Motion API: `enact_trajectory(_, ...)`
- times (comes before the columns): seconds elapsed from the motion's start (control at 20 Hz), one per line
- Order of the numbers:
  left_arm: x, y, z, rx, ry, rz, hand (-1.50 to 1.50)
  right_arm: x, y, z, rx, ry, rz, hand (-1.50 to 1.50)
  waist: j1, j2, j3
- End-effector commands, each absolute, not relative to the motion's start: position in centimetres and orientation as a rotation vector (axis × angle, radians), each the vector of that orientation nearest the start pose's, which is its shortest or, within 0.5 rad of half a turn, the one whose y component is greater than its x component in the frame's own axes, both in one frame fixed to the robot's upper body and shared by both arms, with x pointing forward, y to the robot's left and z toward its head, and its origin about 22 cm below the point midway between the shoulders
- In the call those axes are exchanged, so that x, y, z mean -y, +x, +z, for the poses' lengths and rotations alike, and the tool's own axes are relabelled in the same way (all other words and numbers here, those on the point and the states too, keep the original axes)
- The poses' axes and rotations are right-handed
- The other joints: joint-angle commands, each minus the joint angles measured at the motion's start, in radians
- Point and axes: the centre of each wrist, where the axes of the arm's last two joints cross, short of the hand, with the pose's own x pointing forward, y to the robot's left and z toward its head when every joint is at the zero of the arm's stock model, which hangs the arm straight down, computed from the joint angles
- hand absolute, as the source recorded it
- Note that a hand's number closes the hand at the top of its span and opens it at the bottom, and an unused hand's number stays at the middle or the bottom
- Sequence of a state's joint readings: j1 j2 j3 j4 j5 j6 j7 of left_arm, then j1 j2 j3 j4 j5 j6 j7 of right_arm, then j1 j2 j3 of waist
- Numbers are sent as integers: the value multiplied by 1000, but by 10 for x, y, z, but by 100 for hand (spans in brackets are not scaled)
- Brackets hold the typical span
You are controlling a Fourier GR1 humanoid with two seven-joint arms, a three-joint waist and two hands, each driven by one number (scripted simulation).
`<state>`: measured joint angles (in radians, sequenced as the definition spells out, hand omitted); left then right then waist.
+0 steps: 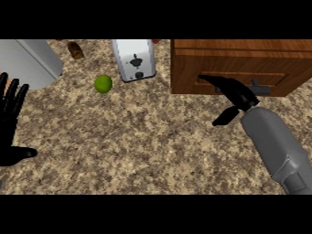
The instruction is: Pick up the cup, place it into the drawer and close the drawer
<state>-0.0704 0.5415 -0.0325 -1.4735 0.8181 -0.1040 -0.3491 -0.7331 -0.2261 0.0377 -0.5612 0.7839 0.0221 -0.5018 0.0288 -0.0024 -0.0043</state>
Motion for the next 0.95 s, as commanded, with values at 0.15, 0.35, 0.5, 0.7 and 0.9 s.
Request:
enact_trajectory(0.15,-342,275,37,1891,-297,200,-150,261,424,23,1498,-379,1205,-150,17,25,6)
enact_trajectory(0.35,-342,274,48,1879,-313,186,-150,270,432,38,1485,-404,1178,-150,42,31,7)
enact_trajectory(0.5,-324,274,31,1878,-307,165,-150,268,432,36,1497,-402,1168,-150,39,34,7)
enact_trajectory(0.7,-338,275,42,1878,-322,146,-150,295,433,49,1479,-411,1167,-150,55,41,7)
enact_trajectory(0.9,-332,272,37,1894,-314,117,-150,293,435,51,1486,-407,1154,-150,70,45,7)
